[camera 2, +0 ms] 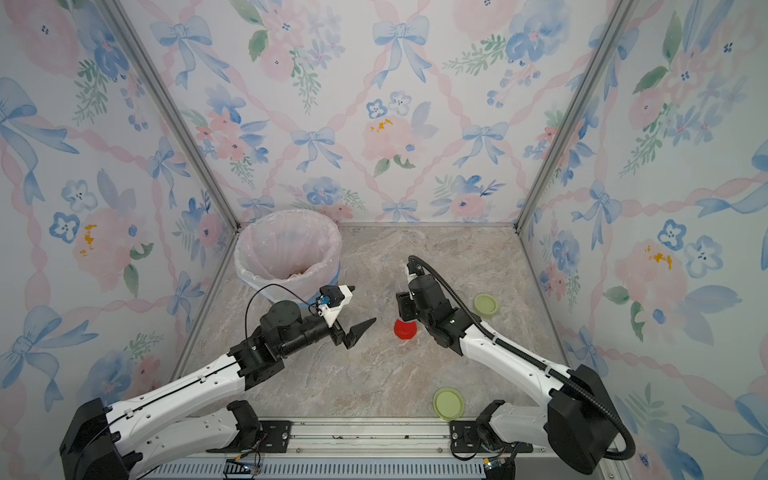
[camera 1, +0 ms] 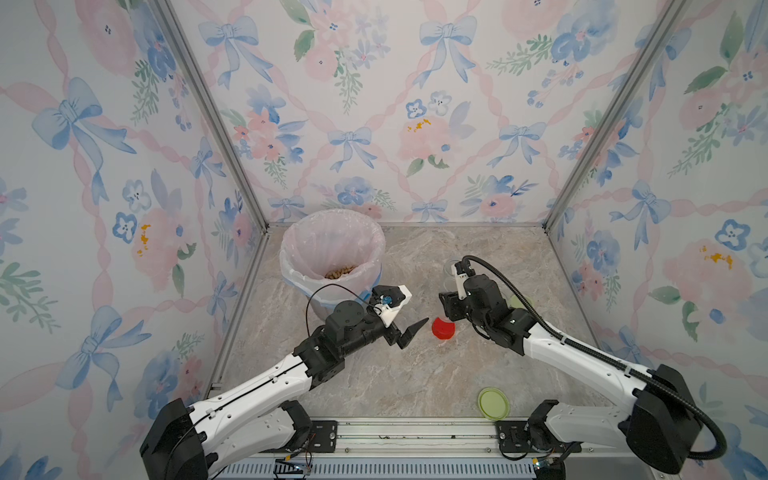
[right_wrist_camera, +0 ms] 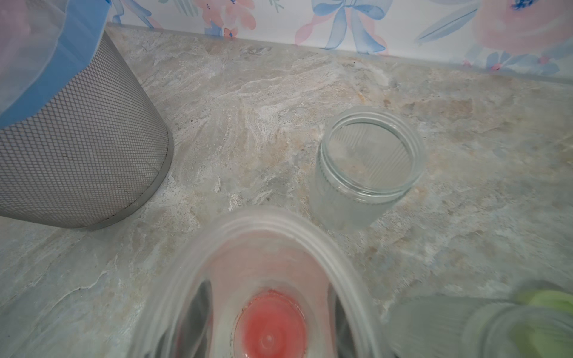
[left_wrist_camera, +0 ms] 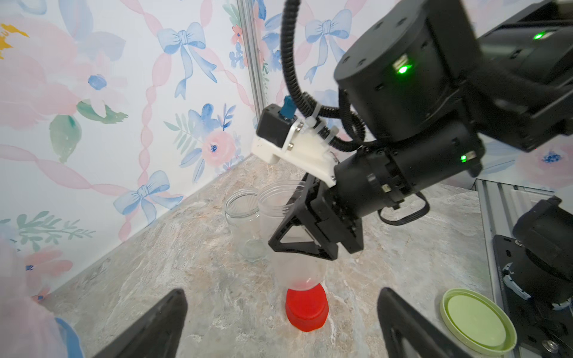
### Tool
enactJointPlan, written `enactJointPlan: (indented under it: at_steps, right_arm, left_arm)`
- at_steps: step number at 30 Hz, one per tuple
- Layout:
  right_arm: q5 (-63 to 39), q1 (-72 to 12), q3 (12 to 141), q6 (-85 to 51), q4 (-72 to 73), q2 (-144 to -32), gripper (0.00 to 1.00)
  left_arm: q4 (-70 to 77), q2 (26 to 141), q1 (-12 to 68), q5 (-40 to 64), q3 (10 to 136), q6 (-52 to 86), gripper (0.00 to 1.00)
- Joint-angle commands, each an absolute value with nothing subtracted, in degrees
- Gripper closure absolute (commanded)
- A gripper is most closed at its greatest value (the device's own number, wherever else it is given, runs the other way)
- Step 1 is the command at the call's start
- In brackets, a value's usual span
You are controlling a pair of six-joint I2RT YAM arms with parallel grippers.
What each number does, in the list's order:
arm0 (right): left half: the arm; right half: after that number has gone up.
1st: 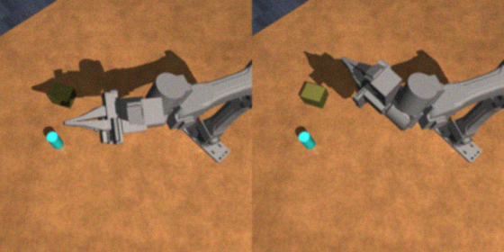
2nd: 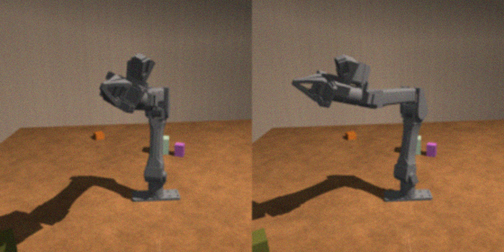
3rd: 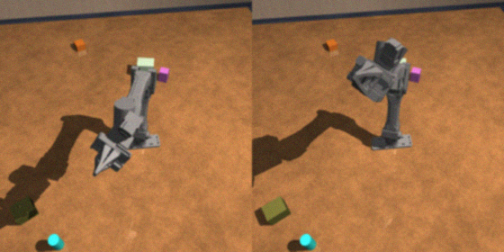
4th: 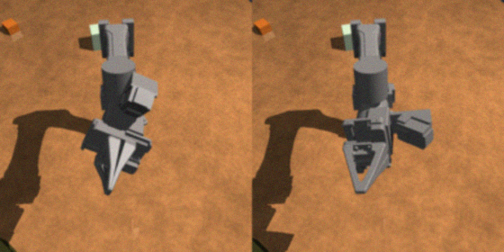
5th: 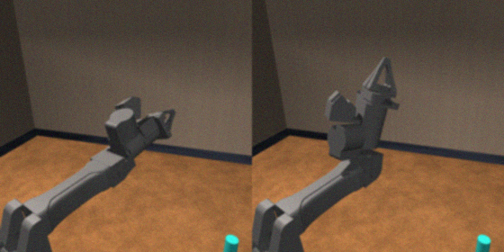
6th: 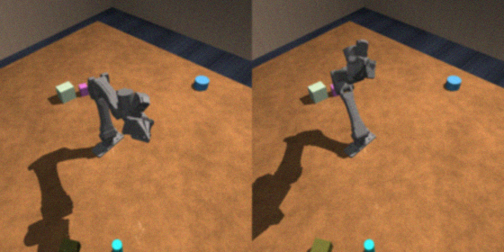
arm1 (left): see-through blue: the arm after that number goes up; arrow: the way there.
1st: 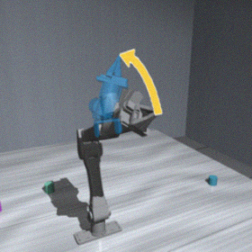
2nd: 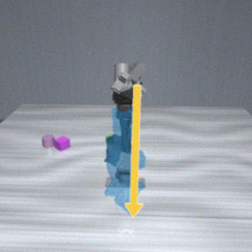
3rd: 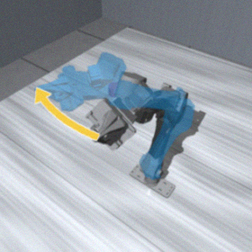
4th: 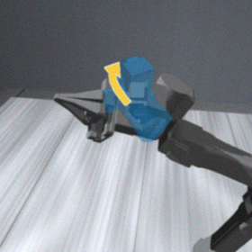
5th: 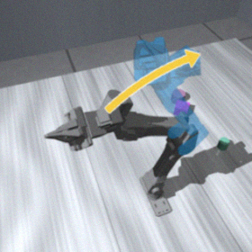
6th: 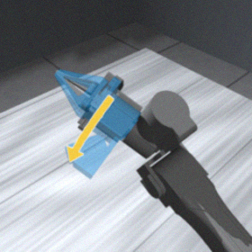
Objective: Empty moldy peanuts from jars
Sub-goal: Place the jar at the center of the board.
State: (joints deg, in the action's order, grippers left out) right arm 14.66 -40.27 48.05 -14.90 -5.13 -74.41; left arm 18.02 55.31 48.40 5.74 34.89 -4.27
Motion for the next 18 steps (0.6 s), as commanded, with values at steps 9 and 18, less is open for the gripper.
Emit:
enactJointPlan:
  at_steps: [9,18]
  right_arm:
    - [19.95,-45.75,55.2,-11.8,9.04,-89.6,0.55]
    - [22.2,-46.16,56.17,-9.47,18.79,-99.17,0.54]
  left_arm:
    - [17.88,49.13,50.97,6.25,30.56,-2.32,0.02]
    - [17.93,48.99,54.31,2.04,28.49,-1.59,0.02]
